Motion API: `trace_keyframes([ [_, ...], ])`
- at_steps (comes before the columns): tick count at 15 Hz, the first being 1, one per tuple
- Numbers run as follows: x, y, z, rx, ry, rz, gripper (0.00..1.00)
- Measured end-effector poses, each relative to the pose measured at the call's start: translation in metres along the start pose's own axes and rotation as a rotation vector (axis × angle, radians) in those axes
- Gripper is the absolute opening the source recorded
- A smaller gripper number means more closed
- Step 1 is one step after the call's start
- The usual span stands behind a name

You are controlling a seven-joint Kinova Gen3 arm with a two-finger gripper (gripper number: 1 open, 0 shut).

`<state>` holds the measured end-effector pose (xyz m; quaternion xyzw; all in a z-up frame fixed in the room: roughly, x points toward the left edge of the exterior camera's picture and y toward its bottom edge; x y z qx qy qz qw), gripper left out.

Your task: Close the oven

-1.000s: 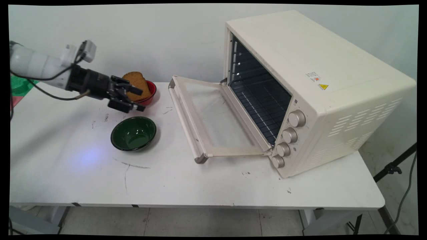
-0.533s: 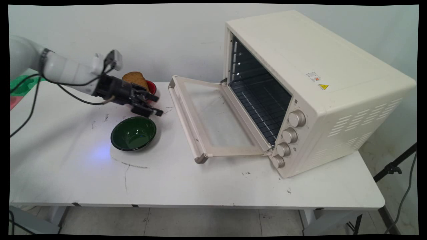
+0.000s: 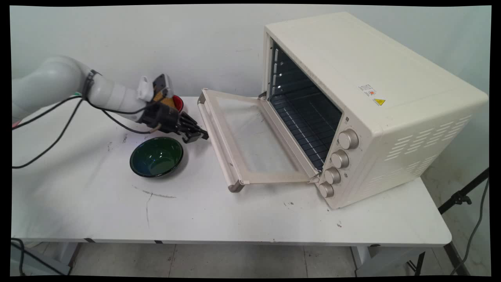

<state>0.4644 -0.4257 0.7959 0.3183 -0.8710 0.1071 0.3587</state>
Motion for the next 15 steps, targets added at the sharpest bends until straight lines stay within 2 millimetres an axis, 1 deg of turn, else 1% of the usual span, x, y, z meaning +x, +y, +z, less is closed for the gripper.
trace_keyframes([
  [8,0.010,0.001,0.050,0.001,-0.020,0.017,0.00],
  [11,0.015,0.001,0.062,0.003,-0.018,0.015,0.00],
  [15,0.023,0.001,0.065,0.006,-0.010,0.011,0.00],
])
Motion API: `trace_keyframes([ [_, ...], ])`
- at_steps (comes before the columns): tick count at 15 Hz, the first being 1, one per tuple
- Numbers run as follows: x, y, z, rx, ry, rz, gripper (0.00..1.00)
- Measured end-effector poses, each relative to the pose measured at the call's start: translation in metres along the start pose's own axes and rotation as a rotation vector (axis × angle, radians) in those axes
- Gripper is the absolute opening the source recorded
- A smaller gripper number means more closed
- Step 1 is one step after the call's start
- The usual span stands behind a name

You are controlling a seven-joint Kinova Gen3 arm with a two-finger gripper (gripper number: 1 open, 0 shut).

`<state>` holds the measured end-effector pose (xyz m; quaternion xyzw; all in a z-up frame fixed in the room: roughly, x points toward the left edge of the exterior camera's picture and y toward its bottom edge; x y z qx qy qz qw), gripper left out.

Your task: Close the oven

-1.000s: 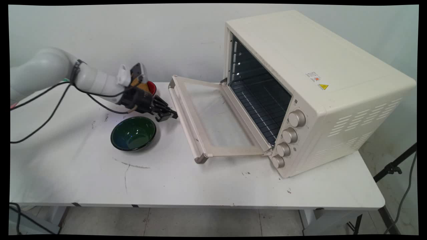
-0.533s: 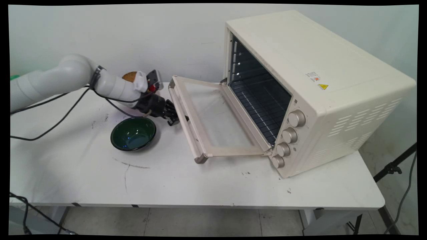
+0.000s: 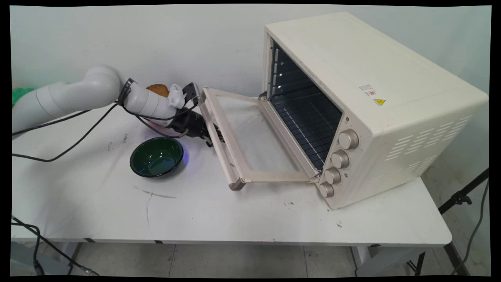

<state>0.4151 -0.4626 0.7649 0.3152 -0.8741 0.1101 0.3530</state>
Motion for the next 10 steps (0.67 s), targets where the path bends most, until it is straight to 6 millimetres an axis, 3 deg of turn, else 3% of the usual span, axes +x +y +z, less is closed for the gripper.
trace_keyframes([
  [6,0.016,0.001,-0.008,-0.005,0.016,-0.003,0.00],
  [10,0.040,0.001,-0.021,-0.006,0.045,-0.005,0.00],
])
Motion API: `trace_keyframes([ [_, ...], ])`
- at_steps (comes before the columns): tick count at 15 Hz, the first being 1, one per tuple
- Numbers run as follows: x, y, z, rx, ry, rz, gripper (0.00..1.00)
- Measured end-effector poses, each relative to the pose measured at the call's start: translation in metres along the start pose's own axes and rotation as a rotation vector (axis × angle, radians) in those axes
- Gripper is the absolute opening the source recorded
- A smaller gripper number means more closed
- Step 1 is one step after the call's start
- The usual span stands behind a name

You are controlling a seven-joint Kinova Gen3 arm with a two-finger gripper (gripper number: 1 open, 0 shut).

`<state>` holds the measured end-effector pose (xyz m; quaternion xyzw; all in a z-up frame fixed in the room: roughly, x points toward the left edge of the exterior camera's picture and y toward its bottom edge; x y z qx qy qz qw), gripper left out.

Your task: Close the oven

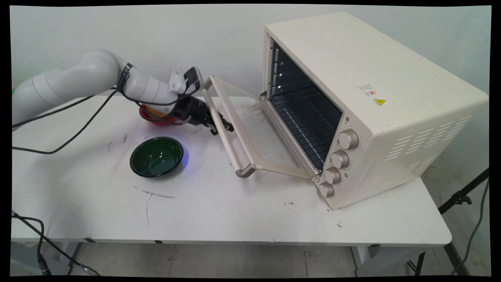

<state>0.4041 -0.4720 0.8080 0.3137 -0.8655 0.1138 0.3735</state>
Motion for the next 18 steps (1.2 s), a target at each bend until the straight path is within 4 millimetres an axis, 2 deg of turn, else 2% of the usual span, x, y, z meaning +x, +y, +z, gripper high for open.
trace_keyframes([
  [9,0.067,-0.002,-0.027,0.003,0.091,-0.005,0.00],
  [18,0.083,-0.001,-0.047,-0.008,0.121,0.009,0.00],
])
